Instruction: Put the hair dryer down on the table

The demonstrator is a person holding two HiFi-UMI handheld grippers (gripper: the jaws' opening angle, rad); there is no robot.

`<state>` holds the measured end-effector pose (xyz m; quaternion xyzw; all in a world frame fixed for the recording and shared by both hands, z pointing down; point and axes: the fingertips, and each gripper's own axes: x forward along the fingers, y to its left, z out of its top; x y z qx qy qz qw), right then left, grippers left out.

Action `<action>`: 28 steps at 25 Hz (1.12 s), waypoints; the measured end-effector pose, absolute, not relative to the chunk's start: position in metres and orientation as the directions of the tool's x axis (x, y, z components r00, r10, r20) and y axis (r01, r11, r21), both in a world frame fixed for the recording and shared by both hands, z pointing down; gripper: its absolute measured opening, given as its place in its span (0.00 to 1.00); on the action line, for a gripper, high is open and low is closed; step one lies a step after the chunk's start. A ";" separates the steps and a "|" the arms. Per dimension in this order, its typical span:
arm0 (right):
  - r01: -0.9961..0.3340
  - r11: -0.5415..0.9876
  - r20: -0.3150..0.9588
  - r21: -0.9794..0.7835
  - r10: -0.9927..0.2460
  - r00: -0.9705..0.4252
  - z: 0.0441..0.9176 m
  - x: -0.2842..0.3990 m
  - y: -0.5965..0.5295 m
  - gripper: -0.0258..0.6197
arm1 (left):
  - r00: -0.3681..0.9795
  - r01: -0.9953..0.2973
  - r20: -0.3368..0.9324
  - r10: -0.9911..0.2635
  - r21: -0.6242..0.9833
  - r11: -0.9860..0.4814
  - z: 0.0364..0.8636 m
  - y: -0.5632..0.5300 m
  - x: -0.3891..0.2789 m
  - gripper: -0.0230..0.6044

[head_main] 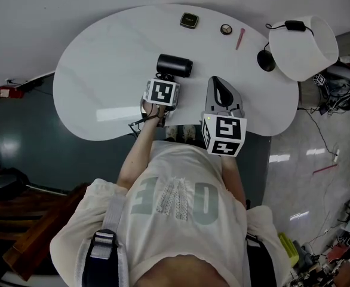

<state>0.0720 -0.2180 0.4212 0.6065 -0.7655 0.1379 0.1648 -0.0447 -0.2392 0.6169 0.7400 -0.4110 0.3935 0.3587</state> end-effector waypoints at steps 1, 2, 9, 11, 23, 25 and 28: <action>-0.974 0.225 0.420 -0.010 -0.883 -0.208 0.421 0.073 -0.218 0.05 | 0.348 -0.891 0.882 -0.318 0.205 -0.406 0.619 -0.239 -0.045 0.41; -0.975 0.224 0.421 -0.009 -0.883 -0.207 0.421 0.074 -0.219 0.05 | 0.346 -0.891 0.885 -0.311 0.206 -0.405 0.621 -0.239 -0.045 0.41; -0.975 0.224 0.436 -0.012 -0.876 -0.207 0.427 0.077 -0.220 0.05 | 0.288 -0.891 0.900 -0.327 0.128 -0.435 0.626 -0.243 -0.052 0.41; -0.975 0.224 0.440 -0.012 -0.874 -0.206 0.429 0.078 -0.220 0.05 | 0.292 -0.889 0.897 -0.331 0.126 -0.441 0.626 -0.243 -0.051 0.41; -0.972 0.235 0.444 -0.018 -0.869 -0.218 0.431 0.074 -0.210 0.05 | 0.314 -0.871 0.886 -0.341 0.127 -0.474 0.627 -0.238 -0.040 0.46; -0.972 0.233 0.443 -0.021 -0.870 -0.218 0.430 0.074 -0.207 0.05 | 0.323 -0.878 0.880 -0.348 0.141 -0.458 0.628 -0.237 -0.039 0.51; -0.973 0.230 0.447 -0.028 -0.868 -0.217 0.431 0.074 -0.202 0.05 | 0.293 -0.893 0.883 -0.366 0.116 -0.436 0.622 -0.235 -0.046 0.53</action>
